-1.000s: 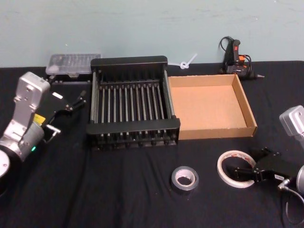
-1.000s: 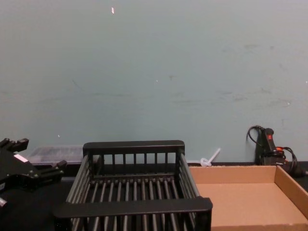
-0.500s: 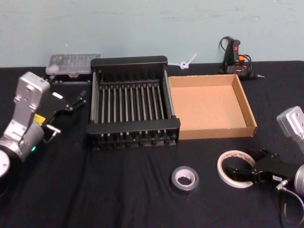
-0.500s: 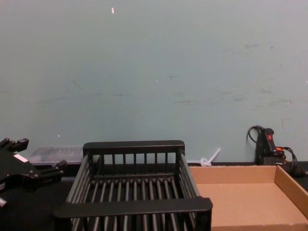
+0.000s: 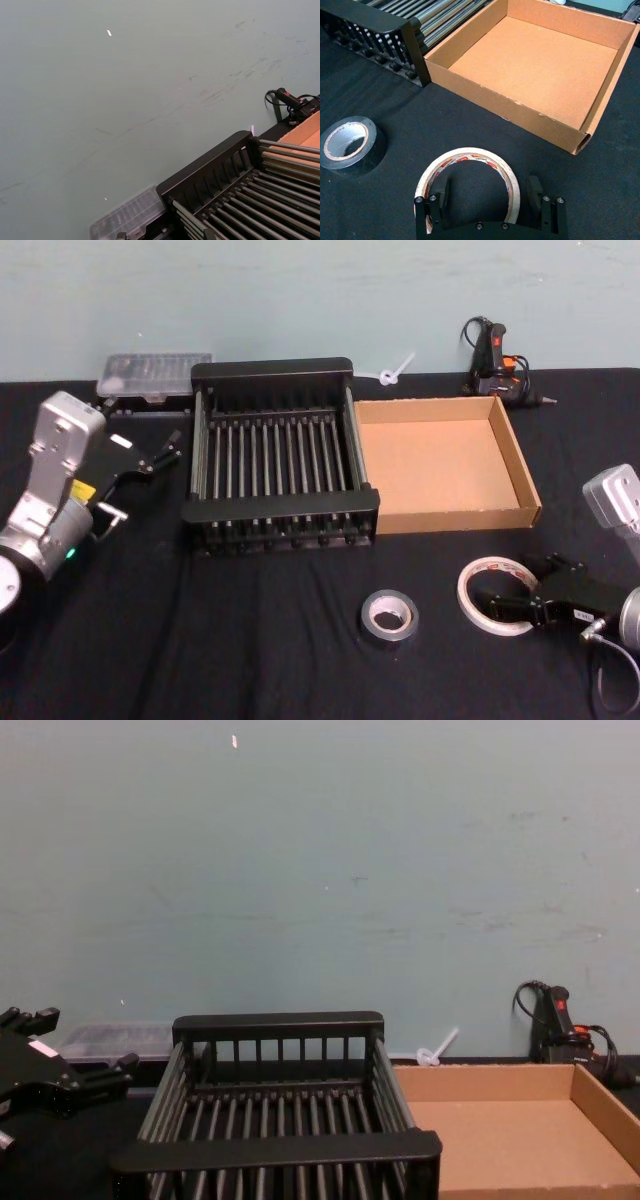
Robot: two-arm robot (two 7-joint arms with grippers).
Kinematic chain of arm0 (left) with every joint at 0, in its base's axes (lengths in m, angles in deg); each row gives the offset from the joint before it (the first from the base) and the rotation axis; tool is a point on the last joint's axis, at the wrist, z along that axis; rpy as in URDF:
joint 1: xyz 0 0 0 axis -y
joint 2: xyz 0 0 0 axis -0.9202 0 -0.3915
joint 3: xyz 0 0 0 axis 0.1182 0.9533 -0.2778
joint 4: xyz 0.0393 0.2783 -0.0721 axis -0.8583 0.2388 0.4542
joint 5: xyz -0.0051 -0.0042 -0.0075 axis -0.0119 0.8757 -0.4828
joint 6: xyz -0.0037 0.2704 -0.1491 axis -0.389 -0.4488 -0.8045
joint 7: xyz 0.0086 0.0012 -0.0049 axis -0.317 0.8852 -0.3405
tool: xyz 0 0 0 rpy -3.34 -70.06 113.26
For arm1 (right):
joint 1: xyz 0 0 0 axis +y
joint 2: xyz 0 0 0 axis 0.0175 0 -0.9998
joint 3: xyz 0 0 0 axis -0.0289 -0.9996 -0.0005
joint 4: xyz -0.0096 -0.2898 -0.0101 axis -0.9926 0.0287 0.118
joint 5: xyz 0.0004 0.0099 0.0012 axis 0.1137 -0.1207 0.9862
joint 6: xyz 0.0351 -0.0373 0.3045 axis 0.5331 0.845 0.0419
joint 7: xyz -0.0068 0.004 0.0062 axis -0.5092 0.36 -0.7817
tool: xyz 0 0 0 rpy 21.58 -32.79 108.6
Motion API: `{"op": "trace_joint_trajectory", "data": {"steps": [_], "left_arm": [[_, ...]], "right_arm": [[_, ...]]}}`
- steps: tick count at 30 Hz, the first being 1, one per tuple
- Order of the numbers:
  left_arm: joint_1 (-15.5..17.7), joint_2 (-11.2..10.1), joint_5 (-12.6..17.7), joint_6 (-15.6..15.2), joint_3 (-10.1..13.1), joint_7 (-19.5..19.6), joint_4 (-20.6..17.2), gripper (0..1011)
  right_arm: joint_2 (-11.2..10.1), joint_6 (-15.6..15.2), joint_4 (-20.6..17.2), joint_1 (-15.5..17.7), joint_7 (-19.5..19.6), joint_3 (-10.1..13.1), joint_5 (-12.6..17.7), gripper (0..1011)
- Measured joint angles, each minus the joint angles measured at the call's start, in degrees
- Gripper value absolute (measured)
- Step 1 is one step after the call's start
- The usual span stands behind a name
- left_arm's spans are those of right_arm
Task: Pick up the white tape and place it into the black box , Pick up the silver tape and place it into the brown box.
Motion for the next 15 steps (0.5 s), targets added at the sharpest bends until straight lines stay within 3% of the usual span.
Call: {"op": "trace_joint_trajectory", "data": {"steps": [15], "left_arm": [[0.0,0.0,0.0,0.0,0.0,0.0,0.0,1001]], "right_arm": [[0.0,0.0,0.0,0.0,0.0,0.0,0.0,1002]]}}
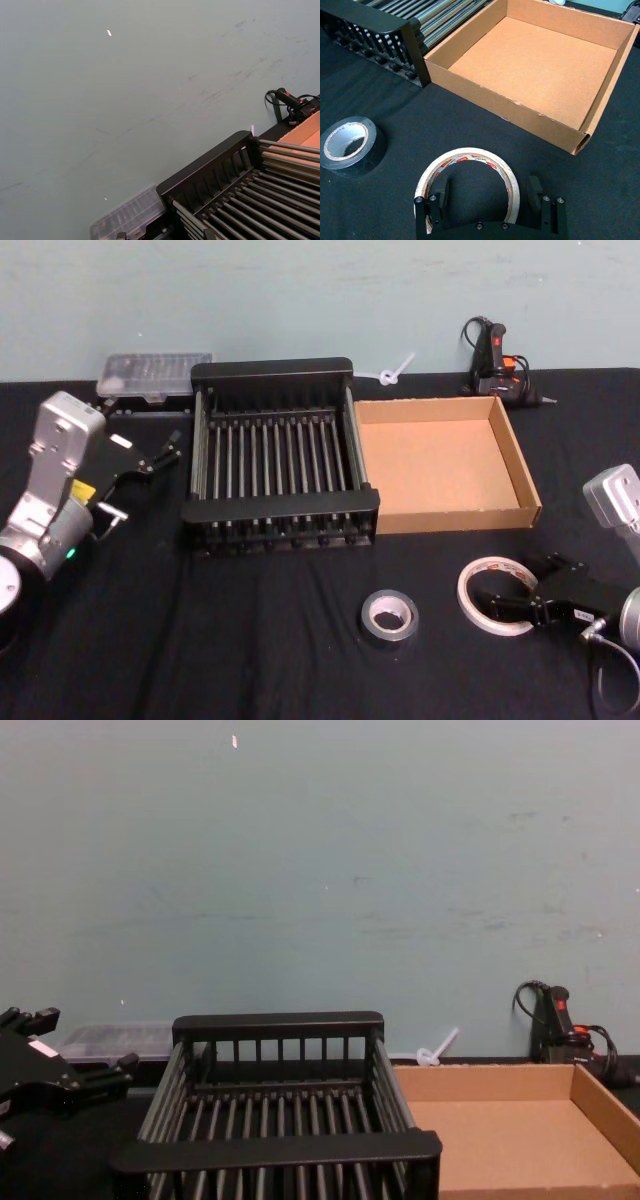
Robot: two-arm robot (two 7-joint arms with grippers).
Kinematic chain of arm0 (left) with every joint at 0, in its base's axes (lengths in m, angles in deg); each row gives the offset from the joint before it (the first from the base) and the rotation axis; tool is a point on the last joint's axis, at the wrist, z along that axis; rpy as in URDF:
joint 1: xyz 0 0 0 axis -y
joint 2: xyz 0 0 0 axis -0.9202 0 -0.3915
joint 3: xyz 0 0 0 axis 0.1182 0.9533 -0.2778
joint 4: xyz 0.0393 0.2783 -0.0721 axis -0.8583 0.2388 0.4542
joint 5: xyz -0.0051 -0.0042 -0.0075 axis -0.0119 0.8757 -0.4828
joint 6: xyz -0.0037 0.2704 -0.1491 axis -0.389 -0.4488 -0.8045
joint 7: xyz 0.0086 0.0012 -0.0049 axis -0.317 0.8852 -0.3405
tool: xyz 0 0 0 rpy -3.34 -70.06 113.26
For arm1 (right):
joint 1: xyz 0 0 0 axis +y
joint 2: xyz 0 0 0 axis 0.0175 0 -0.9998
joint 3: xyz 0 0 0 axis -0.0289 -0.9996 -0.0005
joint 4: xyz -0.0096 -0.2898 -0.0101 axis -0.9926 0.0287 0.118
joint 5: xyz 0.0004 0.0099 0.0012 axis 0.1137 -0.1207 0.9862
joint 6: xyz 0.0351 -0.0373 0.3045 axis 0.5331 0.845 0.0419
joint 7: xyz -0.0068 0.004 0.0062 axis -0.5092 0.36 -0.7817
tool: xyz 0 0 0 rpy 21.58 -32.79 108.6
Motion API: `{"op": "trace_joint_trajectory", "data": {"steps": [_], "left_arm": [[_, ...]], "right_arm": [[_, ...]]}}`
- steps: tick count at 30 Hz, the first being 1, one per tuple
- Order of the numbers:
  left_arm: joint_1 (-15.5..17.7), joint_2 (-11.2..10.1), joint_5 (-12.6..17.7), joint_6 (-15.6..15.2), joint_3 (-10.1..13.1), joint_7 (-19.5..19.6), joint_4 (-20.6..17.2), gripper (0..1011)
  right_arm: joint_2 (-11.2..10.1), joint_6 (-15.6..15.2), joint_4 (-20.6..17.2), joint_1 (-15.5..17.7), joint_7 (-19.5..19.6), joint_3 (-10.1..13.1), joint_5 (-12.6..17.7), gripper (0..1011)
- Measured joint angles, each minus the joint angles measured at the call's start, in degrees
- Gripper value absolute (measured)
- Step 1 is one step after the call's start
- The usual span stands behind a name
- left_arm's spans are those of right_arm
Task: Pick up the white tape and place it into the black box , Pick up the silver tape and place it into the brown box.
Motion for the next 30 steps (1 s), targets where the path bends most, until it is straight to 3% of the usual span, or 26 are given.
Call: {"op": "trace_joint_trajectory", "data": {"steps": [6,9,20,30], "left_arm": [[0.0,0.0,0.0,0.0,0.0,0.0,0.0,1001],[0.0,0.0,0.0,0.0,0.0,0.0,0.0,1001],[0.0,0.0,0.0,0.0,0.0,0.0,0.0,1001],[0.0,0.0,0.0,0.0,0.0,0.0,0.0,1001]], "right_arm": [[0.0,0.0,0.0,0.0,0.0,0.0,0.0,997],[0.0,0.0,0.0,0.0,0.0,0.0,0.0,942],[0.0,0.0,0.0,0.0,0.0,0.0,0.0,650],[0.0,0.0,0.0,0.0,0.0,0.0,0.0,301]]}}
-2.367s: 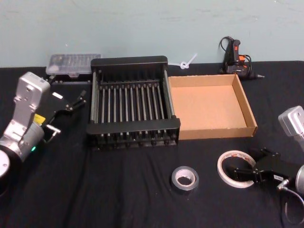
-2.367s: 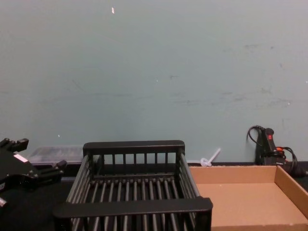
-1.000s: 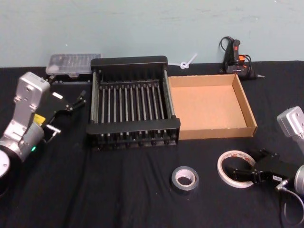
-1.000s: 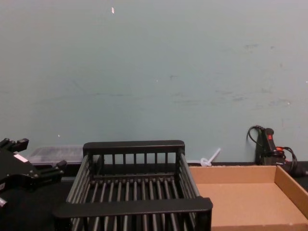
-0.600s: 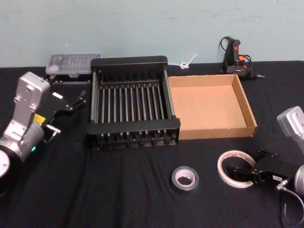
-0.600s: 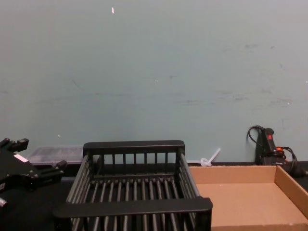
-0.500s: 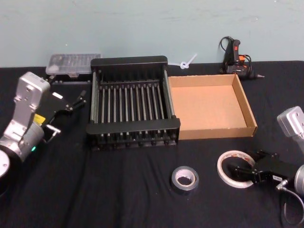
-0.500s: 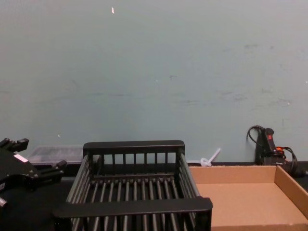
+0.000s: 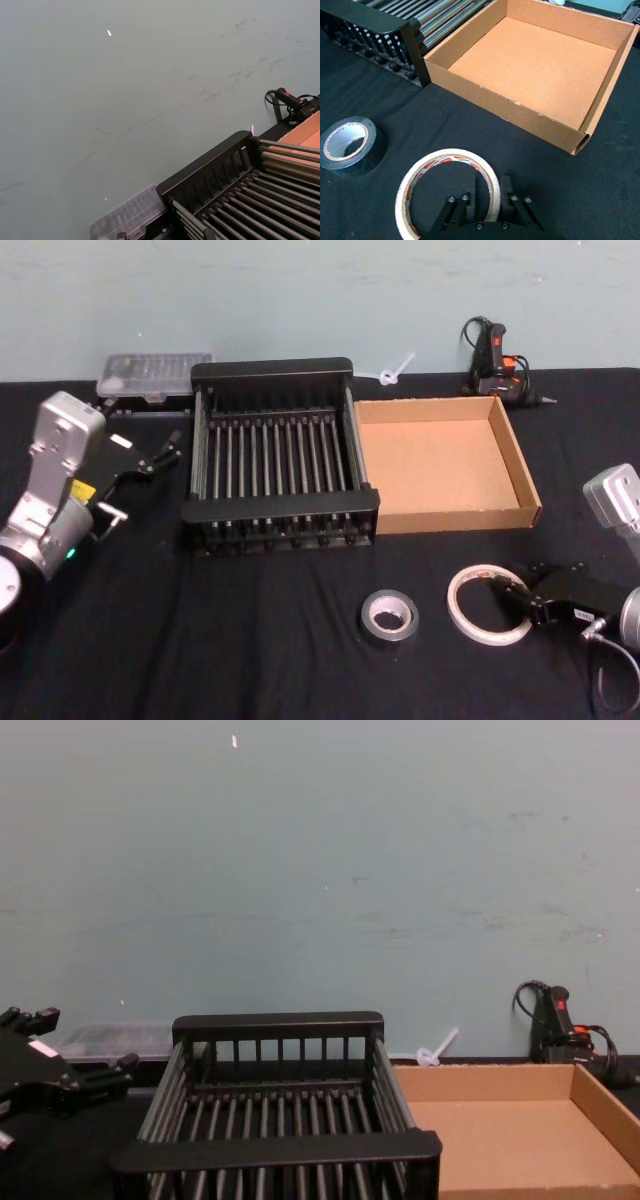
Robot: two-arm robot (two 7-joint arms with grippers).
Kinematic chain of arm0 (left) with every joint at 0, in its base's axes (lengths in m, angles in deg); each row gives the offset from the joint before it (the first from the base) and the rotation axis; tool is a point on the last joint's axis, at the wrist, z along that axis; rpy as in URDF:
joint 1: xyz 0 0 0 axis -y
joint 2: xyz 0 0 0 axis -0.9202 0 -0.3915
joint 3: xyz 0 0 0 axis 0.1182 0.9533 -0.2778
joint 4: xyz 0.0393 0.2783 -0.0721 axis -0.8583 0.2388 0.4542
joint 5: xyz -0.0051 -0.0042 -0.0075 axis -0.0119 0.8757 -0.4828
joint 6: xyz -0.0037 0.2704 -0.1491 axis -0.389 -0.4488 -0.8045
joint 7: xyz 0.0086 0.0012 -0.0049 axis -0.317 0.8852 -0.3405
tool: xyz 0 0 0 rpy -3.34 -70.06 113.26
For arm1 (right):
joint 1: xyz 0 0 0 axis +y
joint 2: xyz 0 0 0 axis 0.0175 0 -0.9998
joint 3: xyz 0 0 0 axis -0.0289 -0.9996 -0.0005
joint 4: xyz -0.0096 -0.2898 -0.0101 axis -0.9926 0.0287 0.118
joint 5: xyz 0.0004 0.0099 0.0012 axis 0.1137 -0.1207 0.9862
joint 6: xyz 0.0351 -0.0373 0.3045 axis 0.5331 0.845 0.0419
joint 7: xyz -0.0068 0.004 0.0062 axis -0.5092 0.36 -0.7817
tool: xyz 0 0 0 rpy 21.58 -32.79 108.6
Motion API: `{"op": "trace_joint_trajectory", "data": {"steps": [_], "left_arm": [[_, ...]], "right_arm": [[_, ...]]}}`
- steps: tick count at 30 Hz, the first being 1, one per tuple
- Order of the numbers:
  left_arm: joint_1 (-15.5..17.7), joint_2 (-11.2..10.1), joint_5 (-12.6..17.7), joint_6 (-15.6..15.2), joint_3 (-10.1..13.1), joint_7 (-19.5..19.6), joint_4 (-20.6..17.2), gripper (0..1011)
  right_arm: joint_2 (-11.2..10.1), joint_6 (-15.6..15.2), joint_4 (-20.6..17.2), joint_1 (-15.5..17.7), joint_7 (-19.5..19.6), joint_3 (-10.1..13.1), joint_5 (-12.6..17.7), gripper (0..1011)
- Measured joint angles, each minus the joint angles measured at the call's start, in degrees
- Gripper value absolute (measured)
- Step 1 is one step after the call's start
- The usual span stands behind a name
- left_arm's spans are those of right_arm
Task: Pick up the white tape and place it into the black box , Pick up the silver tape and place it into the brown box.
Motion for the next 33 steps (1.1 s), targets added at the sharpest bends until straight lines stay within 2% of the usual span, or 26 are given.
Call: {"op": "trace_joint_trajectory", "data": {"steps": [2,3,8,25,33], "left_arm": [[0.0,0.0,0.0,0.0,0.0,0.0,0.0,1001],[0.0,0.0,0.0,0.0,0.0,0.0,0.0,1001],[0.0,0.0,0.0,0.0,0.0,0.0,0.0,1001],[0.0,0.0,0.0,0.0,0.0,0.0,0.0,1001],[0.0,0.0,0.0,0.0,0.0,0.0,0.0,1001]], "right_arm": [[0.0,0.0,0.0,0.0,0.0,0.0,0.0,255],[0.0,0.0,0.0,0.0,0.0,0.0,0.0,199],[0.0,0.0,0.0,0.0,0.0,0.0,0.0,87],[0.0,0.0,0.0,0.0,0.0,0.0,0.0,81],[-0.5,2.0,-1.2,0.4,-0.1,0.7,-0.2,81]]}}
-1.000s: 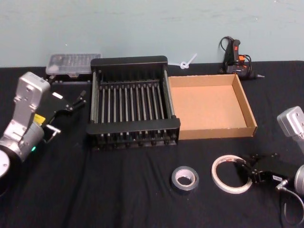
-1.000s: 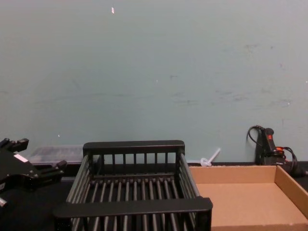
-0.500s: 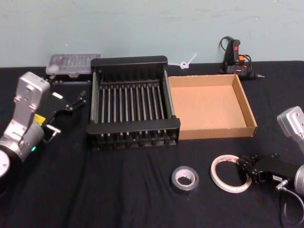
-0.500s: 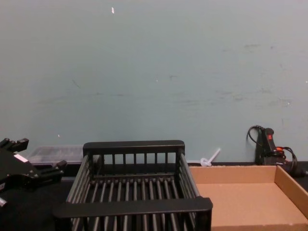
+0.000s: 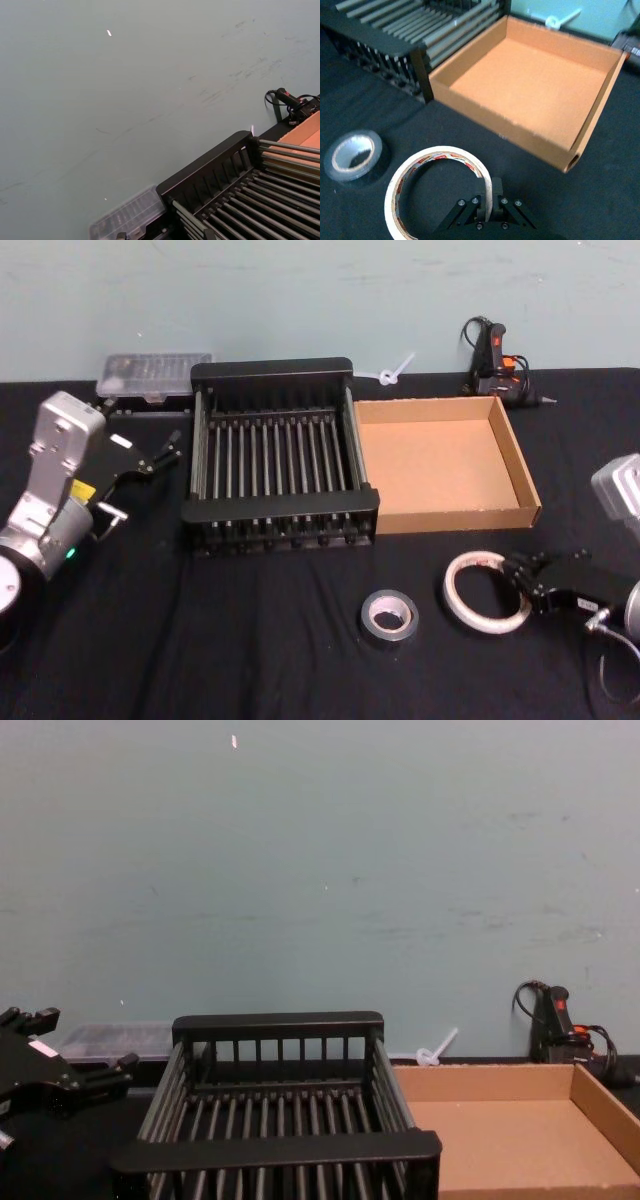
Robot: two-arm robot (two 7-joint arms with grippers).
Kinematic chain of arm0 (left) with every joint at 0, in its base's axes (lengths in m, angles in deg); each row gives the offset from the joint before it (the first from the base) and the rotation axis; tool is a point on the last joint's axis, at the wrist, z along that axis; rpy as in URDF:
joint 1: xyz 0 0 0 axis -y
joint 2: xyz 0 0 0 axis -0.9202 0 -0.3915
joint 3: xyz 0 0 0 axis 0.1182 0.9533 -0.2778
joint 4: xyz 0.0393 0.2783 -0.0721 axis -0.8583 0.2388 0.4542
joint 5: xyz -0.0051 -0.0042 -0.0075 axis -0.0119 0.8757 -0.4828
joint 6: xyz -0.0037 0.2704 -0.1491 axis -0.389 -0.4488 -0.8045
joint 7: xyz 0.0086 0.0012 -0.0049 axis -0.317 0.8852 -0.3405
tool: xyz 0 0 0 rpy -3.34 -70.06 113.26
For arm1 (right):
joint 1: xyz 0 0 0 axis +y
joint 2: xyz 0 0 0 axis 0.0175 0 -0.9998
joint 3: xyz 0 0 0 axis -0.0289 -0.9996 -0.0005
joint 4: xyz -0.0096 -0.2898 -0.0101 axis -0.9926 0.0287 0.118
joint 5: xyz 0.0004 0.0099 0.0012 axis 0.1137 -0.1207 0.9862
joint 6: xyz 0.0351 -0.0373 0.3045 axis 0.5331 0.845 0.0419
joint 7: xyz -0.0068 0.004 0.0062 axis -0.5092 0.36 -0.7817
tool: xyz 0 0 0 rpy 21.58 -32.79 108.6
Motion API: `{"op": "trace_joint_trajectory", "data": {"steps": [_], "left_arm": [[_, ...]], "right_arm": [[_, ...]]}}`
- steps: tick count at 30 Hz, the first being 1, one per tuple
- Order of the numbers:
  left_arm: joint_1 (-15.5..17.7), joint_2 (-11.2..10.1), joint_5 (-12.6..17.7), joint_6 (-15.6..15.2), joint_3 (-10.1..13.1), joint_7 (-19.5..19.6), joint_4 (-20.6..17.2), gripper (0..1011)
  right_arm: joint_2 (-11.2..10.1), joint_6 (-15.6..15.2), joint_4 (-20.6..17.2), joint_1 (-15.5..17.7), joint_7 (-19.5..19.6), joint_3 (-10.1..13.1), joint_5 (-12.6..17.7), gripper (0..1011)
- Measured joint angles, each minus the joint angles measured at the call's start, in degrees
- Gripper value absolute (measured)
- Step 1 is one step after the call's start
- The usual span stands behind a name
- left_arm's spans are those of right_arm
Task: Pick up the white tape and place it into the black box , Pick up the silver tape and place it into the brown box.
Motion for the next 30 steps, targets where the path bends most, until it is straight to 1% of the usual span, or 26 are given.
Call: {"op": "trace_joint_trajectory", "data": {"steps": [2,6,12,17,18,20,23,26,30], "left_arm": [[0.0,0.0,0.0,0.0,0.0,0.0,0.0,1001],[0.0,0.0,0.0,0.0,0.0,0.0,0.0,1001],[0.0,0.0,0.0,0.0,0.0,0.0,0.0,1002],[0.0,0.0,0.0,0.0,0.0,0.0,0.0,1001],[0.0,0.0,0.0,0.0,0.0,0.0,0.0,1001],[0.0,0.0,0.0,0.0,0.0,0.0,0.0,1001],[0.0,0.0,0.0,0.0,0.0,0.0,0.0,1001],[0.0,0.0,0.0,0.0,0.0,0.0,0.0,1001],[0.0,0.0,0.0,0.0,0.0,0.0,0.0,1001]], "right_arm": [[0.0,0.7,-0.8,0.0,0.0,0.7,0.3,81],[0.2,1.4,-1.4,-0.4,0.2,1.4,0.6,81],[1.5,2.9,-1.5,-3.3,0.8,1.8,0.4,81],[3.7,4.0,-0.1,-7.6,1.7,0.3,-2.1,81],[3.7,4.0,-0.1,-7.6,1.7,0.3,-2.1,81],[4.7,4.5,0.7,-9.1,2.0,-0.5,-3.2,81],[6.6,4.9,2.6,-11.8,2.0,-1.9,-4.8,81],[7.7,5.0,3.7,-13.3,1.7,-2.7,-5.6,81],[9.7,5.1,5.9,-16.3,1.1,-4.2,-7.1,81]]}}
